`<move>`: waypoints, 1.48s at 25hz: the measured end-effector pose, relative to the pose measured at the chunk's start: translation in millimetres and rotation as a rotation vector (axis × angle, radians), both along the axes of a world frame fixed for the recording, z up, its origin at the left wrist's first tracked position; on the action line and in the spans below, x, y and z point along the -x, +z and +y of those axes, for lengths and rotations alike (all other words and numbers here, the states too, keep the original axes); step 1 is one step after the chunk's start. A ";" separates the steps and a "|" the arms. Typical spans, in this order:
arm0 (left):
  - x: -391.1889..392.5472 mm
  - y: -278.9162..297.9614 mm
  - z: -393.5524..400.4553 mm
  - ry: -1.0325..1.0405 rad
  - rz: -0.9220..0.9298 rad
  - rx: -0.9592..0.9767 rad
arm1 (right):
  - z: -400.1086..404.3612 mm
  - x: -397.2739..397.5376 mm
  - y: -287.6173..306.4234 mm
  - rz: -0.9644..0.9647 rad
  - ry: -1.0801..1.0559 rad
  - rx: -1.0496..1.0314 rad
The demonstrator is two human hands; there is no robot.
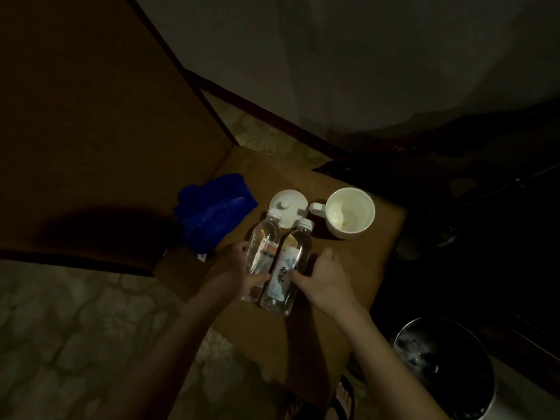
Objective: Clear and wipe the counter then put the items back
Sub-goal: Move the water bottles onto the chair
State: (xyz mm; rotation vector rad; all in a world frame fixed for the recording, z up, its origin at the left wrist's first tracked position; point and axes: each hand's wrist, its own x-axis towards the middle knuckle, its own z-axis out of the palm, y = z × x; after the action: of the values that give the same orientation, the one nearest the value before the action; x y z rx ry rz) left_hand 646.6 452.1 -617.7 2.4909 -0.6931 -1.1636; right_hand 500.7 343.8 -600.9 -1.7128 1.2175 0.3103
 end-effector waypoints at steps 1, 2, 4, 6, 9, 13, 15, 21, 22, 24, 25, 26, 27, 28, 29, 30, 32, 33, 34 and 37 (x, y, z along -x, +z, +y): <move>1.0 9.1 1.5 -0.045 -0.020 0.012 | -0.6 2.3 12.3 0.015 0.052 0.069; 3.3 22.9 2.1 -0.104 -0.053 0.012 | -1.2 4.3 27.9 0.020 0.096 0.133; 6.1 51.8 3.4 -0.194 -0.108 0.023 | -1.8 6.9 58.2 0.002 0.171 0.235; 6.2 85.3 0.2 -0.211 -0.141 0.047 | -3.3 7.5 89.6 -0.025 0.217 0.306; 5.6 150.1 -10.7 -0.262 -0.225 0.012 | -6.1 9.0 145.4 -0.053 0.281 0.410; 8.5 248.7 -22.8 -0.360 -0.314 0.041 | -10.0 16.0 231.0 -0.082 0.339 0.523; 13.1 299.2 -27.8 -0.412 -0.365 0.077 | -12.4 21.0 276.6 -0.107 0.342 0.549; 47.0 447.5 -42.0 -0.595 -0.491 0.191 | -18.4 55.7 422.0 -0.167 0.364 0.715; 55.0 469.2 -44.8 -0.623 -0.504 0.207 | -20.2 65.4 445.2 -0.159 0.365 0.737; 69.6 505.3 -51.2 -0.674 -0.515 0.231 | -24.3 85.6 483.5 -0.135 0.371 0.769; 77.2 522.9 -54.8 -0.693 -0.513 0.247 | -27.1 96.9 501.4 -0.128 0.369 0.786; 84.3 538.0 -58.5 -0.710 -0.508 0.264 | -30.1 107.7 516.7 -0.121 0.366 0.801; 93.0 552.9 -64.2 -0.728 -0.508 0.288 | -34.5 120.3 531.7 -0.118 0.360 0.823; 101.8 564.4 -69.6 -0.743 -0.514 0.312 | -38.4 131.4 543.9 -0.117 0.354 0.844; 111.2 574.2 -75.5 -0.753 -0.524 0.332 | -42.9 142.4 554.3 -0.118 0.346 0.863; 122.3 583.5 -82.5 -0.759 -0.531 0.351 | -48.2 153.6 563.6 -0.120 0.338 0.881; 148.4 600.4 -98.1 -0.772 -0.552 0.383 | -60.4 178.4 578.5 -0.126 0.327 0.916; 162.6 607.9 -106.0 -0.778 -0.562 0.396 | -66.5 191.7 584.9 -0.128 0.331 0.925; 177.1 615.1 -114.9 -0.786 -0.572 0.405 | -73.8 205.8 591.7 -0.131 0.336 0.930; 227.4 633.3 -146.9 -0.806 -0.603 0.427 | -101.1 257.2 611.7 -0.122 0.341 0.935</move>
State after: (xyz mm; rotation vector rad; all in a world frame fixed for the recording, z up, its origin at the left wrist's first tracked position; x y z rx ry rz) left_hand 419.2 305.2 15.6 2.1946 -1.9873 -0.3202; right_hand 243.5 242.8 10.8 -2.7034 1.0303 -0.2156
